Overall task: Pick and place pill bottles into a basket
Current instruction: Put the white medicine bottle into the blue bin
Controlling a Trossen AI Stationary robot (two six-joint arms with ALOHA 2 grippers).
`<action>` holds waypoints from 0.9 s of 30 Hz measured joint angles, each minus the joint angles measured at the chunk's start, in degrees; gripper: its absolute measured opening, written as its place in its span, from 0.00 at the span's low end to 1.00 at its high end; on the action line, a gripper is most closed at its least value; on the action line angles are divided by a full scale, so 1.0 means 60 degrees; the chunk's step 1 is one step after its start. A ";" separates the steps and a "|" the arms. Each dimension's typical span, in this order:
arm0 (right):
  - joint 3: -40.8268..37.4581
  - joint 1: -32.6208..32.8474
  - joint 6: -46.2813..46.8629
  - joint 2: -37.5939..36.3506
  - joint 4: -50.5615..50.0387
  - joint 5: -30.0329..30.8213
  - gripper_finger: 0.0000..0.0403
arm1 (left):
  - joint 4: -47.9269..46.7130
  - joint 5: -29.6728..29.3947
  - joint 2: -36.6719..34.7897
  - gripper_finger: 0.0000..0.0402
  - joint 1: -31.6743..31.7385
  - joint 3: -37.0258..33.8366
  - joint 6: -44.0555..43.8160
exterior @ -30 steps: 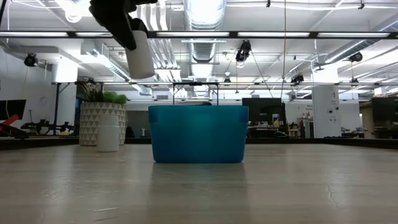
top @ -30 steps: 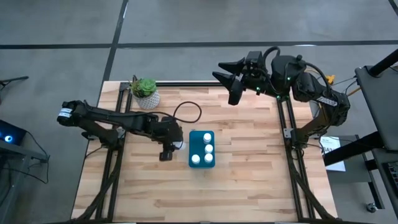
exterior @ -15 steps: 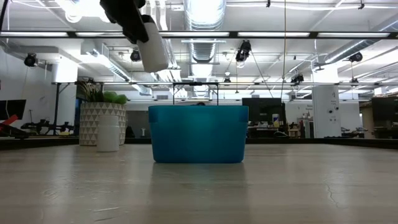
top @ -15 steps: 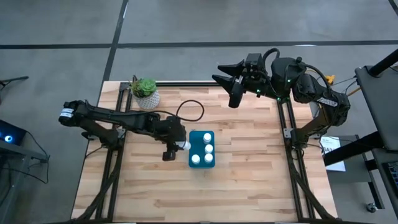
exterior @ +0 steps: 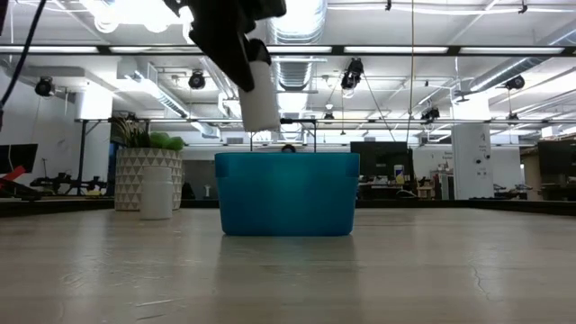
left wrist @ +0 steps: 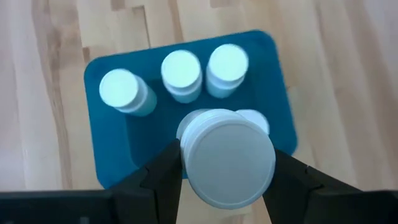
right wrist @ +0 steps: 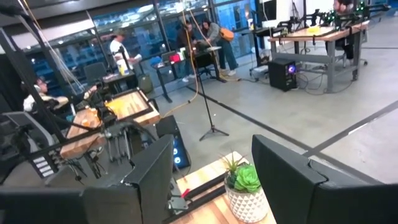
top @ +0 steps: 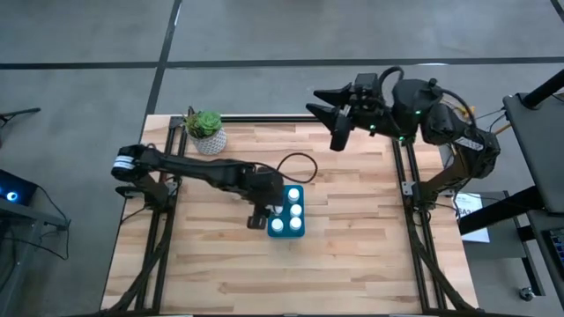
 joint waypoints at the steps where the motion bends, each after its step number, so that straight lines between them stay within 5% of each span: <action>1: 0.0000 -0.0003 0.0000 -0.0065 -0.0004 0.0000 0.52 | -0.0023 0.0013 0.0070 0.40 0.0055 0.0024 0.0065; 27: 0.0000 -0.0004 -0.0146 -0.0329 -0.0224 0.0011 0.52 | 0.0018 0.0488 0.1841 0.42 0.0586 0.0001 0.0240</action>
